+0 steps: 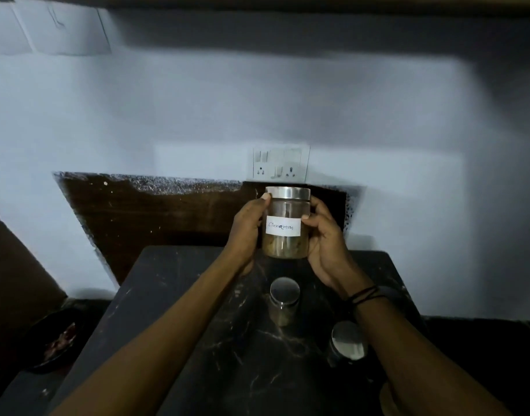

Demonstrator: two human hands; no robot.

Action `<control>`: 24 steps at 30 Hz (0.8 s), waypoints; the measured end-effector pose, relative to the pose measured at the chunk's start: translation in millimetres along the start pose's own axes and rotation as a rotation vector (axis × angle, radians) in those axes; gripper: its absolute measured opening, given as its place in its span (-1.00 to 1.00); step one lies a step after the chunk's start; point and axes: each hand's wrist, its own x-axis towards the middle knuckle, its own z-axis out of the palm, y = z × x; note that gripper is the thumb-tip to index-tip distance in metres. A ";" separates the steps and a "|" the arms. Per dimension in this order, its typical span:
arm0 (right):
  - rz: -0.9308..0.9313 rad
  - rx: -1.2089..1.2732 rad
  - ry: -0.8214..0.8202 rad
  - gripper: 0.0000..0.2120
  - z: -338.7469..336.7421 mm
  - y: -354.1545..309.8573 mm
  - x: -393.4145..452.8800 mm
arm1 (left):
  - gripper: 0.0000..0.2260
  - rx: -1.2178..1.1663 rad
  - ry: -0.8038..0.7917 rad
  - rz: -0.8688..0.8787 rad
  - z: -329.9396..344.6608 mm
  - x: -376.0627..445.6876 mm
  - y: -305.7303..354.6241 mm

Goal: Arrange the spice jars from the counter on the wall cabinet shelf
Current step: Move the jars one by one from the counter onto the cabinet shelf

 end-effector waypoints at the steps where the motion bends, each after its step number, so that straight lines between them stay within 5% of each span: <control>1: -0.017 0.009 0.003 -0.49 6.2 -12.4 5.7 | -0.57 0.004 -0.011 0.022 2.3 4.5 12.8; 19: -0.523 -0.178 -0.036 -0.86 91.5 -215.1 89.3 | -0.47 0.077 -0.044 0.409 43.9 71.3 252.3; 24: -0.737 -0.274 0.115 -0.85 120.6 -254.9 106.3 | -0.44 0.031 0.043 0.537 60.4 85.5 297.4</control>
